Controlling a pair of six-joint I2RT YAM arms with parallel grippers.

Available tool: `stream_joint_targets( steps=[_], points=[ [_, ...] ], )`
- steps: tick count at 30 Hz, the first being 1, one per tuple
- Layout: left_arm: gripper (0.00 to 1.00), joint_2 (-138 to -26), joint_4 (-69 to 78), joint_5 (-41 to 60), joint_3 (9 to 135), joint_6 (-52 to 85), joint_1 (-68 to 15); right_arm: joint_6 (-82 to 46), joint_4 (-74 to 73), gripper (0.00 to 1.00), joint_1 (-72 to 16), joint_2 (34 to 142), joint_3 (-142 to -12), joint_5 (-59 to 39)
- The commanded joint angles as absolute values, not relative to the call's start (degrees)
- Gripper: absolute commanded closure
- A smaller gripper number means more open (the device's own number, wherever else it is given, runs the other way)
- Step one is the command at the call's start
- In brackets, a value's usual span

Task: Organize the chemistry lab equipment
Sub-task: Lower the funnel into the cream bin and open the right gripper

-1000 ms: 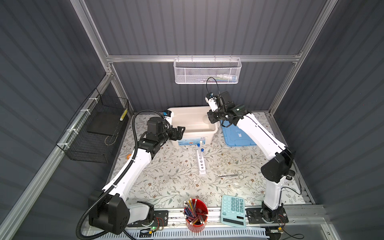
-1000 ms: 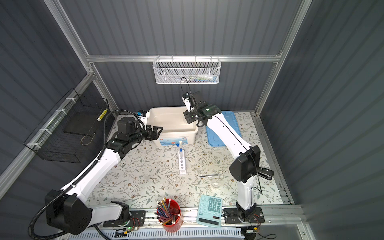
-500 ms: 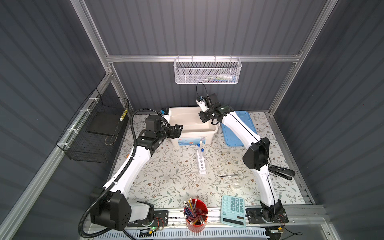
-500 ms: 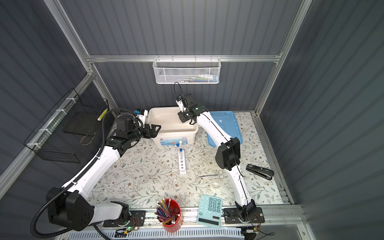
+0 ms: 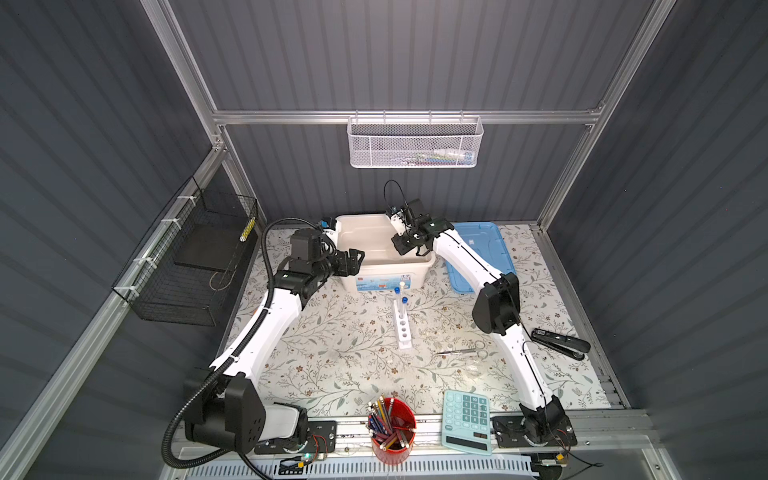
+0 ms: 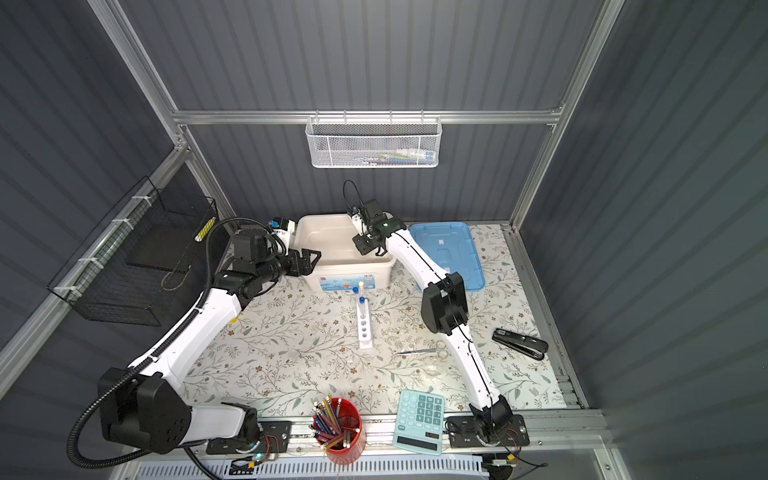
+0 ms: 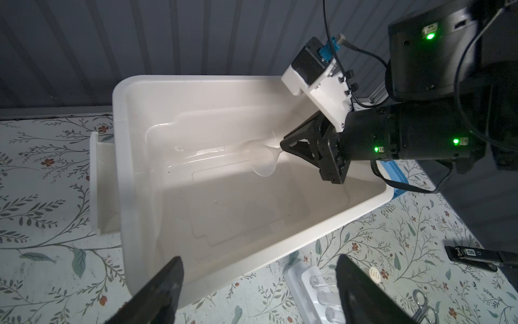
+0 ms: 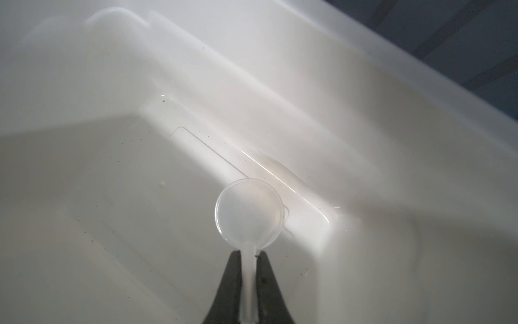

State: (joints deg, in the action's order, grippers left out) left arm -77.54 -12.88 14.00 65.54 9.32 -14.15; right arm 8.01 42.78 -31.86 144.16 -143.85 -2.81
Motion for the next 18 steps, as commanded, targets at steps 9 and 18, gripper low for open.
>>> stream_joint_targets(
  steps=[9, 18],
  points=[
    [0.15, -79.3, -13.3, 15.8, 67.4, 10.2, -13.5, 10.6, 40.9, 0.93, -31.1, 147.4, -146.1, -2.5],
    [0.14, -78.8, -13.4, 15.6, 66.8, 10.1, -13.4, 10.8, 39.7, 0.91, -31.1, 149.0, -146.3, -2.5]
  ],
)
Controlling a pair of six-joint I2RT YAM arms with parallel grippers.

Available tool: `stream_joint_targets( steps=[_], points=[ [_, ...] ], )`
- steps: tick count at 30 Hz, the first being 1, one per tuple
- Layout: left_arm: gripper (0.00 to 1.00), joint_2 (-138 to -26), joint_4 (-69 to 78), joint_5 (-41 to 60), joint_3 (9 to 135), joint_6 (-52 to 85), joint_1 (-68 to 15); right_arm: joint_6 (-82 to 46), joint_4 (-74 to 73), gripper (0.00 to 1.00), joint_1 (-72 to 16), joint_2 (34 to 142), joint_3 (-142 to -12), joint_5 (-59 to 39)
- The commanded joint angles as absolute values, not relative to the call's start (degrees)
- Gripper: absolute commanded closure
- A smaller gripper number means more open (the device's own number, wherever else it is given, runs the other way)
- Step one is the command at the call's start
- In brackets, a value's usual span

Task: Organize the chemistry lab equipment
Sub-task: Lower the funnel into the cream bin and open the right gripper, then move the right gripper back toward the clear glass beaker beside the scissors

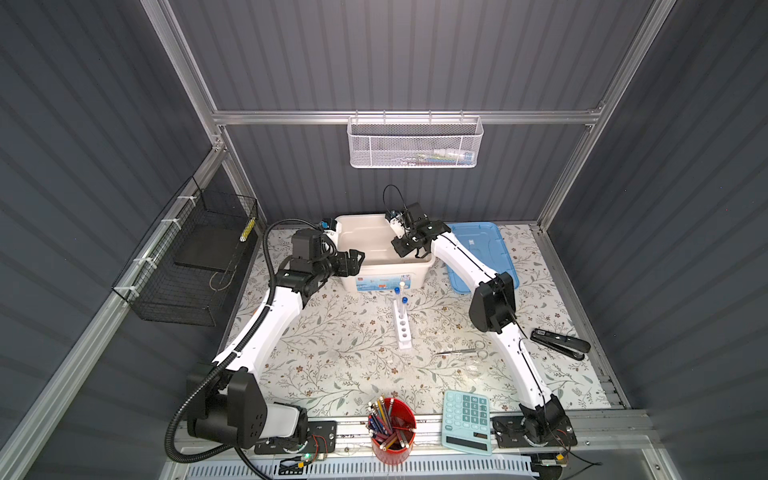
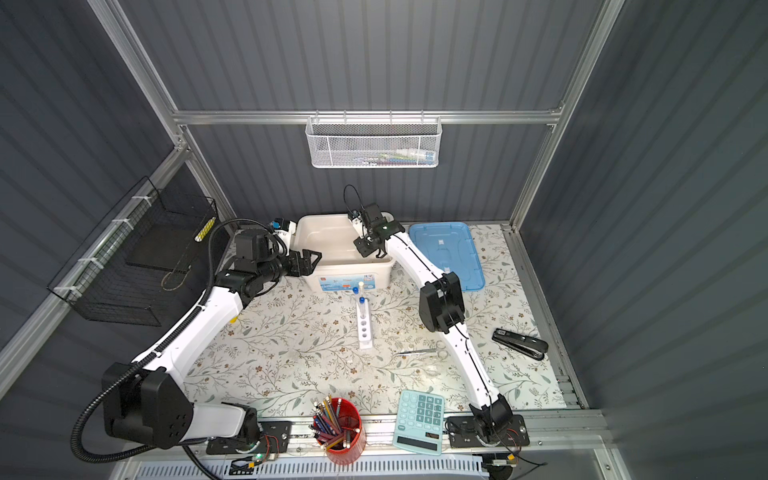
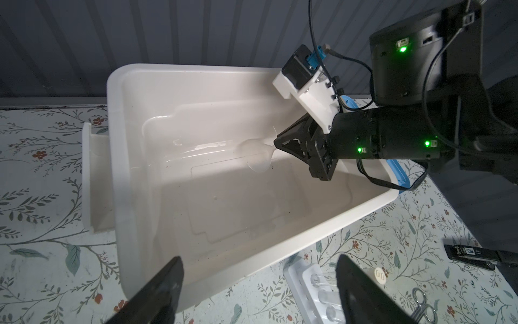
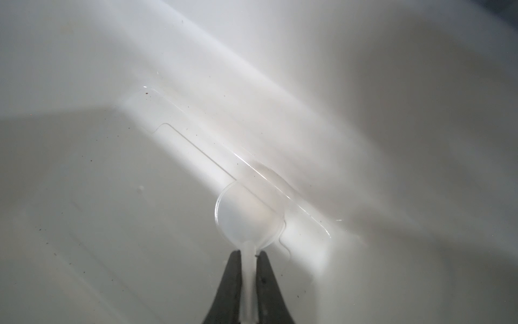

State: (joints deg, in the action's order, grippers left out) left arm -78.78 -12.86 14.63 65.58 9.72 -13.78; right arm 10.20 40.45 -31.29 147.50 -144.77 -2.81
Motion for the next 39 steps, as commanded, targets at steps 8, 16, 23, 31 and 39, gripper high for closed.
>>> stream_joint_targets(
  steps=[8, 16, 23, 31, 39],
  points=[
    [0.14, -78.2, -13.0, 15.7, 65.9, 10.2, -13.1, 10.8, 39.4, 0.90, -30.9, 149.7, -146.3, -2.6],
    [0.14, -77.5, -13.0, 15.8, 65.5, 10.2, -13.0, 10.5, 39.3, 0.81, -30.9, 148.9, -146.3, -2.6],
    [0.14, -76.7, -12.8, 15.6, 65.0, 10.3, -12.9, 10.2, 38.8, 0.76, -30.8, 147.0, -146.3, -3.1],
    [0.14, -75.7, -12.7, 15.5, 64.6, 10.3, -12.8, 8.8, 37.4, 0.69, -30.0, 140.8, -146.3, -4.5],
    [0.14, -73.2, -11.5, 15.0, 62.8, 9.3, -12.8, 9.0, 37.6, 0.57, -29.8, 131.3, -142.0, -3.7]
  ],
)
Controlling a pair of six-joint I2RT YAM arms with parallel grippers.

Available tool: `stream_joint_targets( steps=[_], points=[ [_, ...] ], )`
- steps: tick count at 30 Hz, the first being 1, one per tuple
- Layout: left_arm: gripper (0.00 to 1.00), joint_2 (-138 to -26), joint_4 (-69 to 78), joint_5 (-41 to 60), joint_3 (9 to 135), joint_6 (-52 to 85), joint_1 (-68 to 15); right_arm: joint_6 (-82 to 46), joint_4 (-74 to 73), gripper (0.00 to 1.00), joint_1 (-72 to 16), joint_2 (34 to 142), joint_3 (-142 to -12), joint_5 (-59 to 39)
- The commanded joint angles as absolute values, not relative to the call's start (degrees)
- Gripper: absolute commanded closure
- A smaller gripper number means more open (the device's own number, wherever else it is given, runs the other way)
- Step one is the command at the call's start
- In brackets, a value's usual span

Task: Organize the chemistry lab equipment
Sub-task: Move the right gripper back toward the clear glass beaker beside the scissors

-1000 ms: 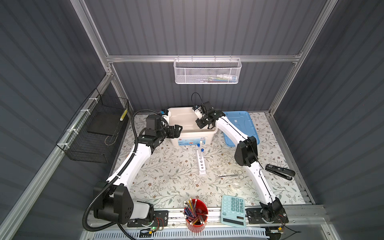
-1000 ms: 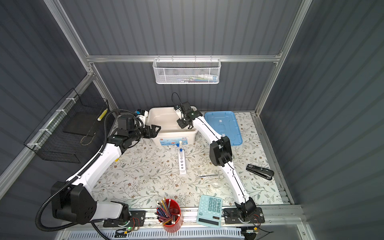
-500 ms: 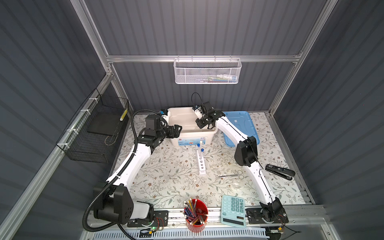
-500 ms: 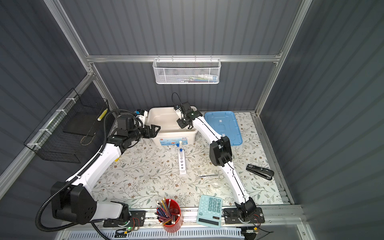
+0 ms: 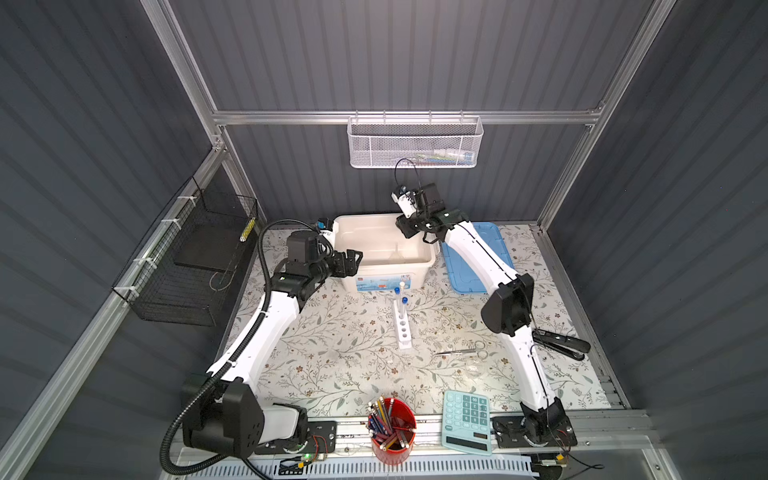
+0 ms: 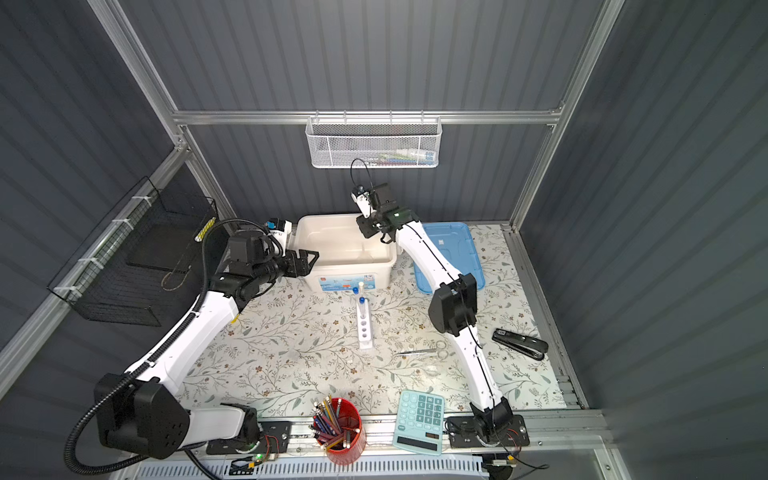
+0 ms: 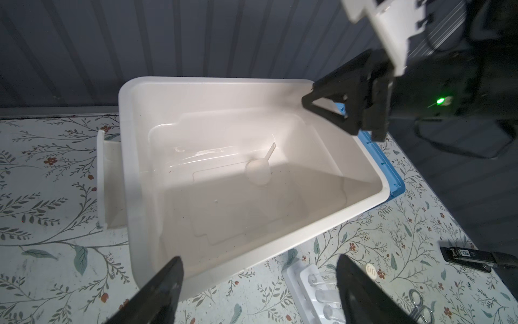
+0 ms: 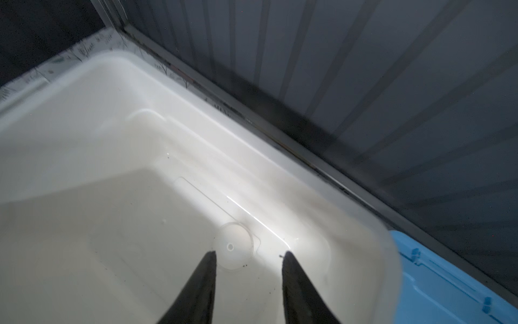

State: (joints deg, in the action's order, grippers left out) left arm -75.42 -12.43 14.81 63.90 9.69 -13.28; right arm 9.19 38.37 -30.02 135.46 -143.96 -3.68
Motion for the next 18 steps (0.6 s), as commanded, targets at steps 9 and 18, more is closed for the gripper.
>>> stream_joint_targets(
  steps=[9, 18],
  points=[
    [0.14, -72.4, -8.4, 18.4, 63.5, 7.1, -12.7, 3.2, 35.6, 0.54, -29.9, 104.4, -110.0, 4.6],
    [0.14, -76.0, -4.1, 24.2, 65.8, 7.3, -12.7, -13.3, 52.4, 0.53, -30.3, 77.0, -81.0, 11.3]
  ],
)
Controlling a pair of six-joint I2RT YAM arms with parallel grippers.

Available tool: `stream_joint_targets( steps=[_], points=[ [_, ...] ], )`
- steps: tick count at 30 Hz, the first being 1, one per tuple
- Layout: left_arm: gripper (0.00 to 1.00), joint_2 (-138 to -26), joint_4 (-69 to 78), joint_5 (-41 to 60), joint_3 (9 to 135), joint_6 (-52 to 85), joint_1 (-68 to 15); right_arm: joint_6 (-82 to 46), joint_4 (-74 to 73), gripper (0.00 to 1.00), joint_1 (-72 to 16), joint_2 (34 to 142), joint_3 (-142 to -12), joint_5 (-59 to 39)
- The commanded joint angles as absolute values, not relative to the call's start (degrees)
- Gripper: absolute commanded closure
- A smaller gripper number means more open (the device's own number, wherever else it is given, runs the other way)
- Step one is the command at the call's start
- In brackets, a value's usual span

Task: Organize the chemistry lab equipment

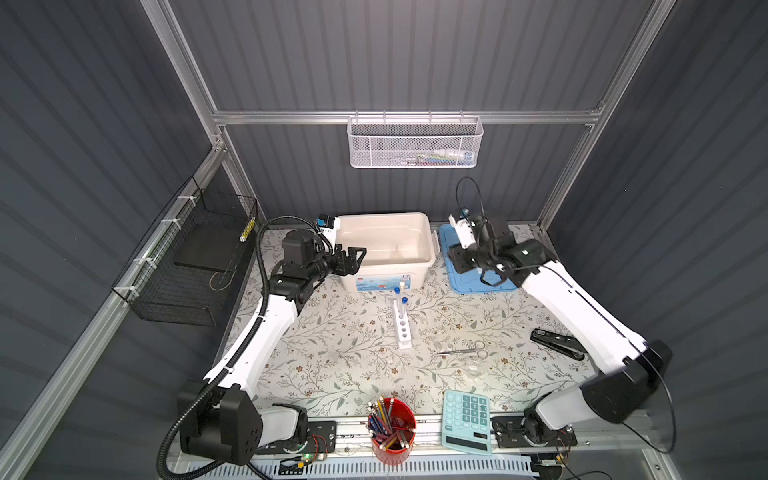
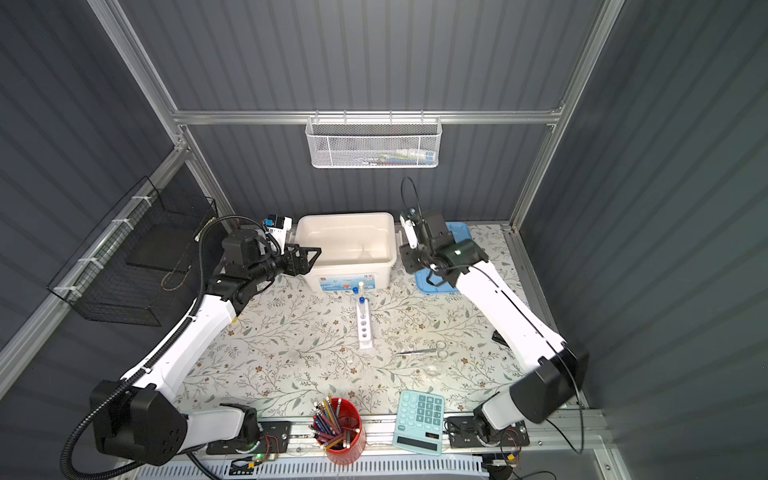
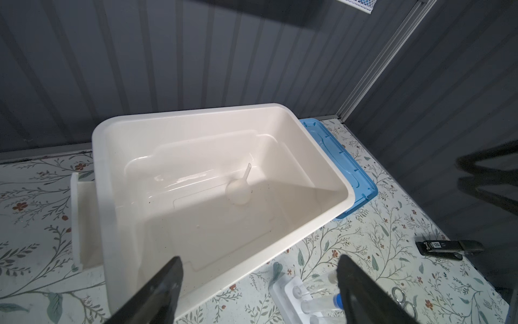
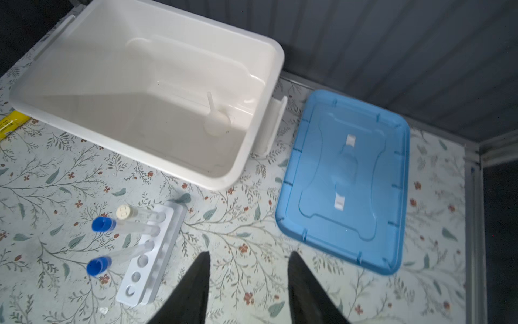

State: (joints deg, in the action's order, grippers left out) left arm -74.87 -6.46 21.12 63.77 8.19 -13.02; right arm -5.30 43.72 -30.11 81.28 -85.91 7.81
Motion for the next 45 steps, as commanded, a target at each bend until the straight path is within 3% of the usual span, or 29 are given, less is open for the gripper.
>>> stream_joint_targets(
  steps=[1, 7, 11, 21, 45],
  points=[
    [0.14, -76.3, -3.8, 24.7, 65.9, 7.3, -12.7, -16.1, 54.3, 0.53, -30.4, 74.3, -78.0, 11.8],
    [0.14, -76.6, -2.4, 26.0, 64.5, 7.7, -12.7, -29.7, 59.6, 0.55, -30.4, 61.4, -61.2, 6.5],
    [0.13, -76.5, -2.2, 26.6, 64.3, 8.0, -12.7, -36.2, 58.9, 0.56, -31.8, 58.3, -53.6, 2.9],
    [0.13, -76.4, -1.8, 27.0, 63.7, 8.5, -12.7, -43.8, 53.5, 0.58, -35.7, 62.3, -43.5, 1.0],
    [0.14, -77.3, -1.7, 27.3, 63.5, 8.7, -12.7, -44.9, 44.5, 0.67, -36.6, 69.9, -36.2, -0.6]
  ],
)
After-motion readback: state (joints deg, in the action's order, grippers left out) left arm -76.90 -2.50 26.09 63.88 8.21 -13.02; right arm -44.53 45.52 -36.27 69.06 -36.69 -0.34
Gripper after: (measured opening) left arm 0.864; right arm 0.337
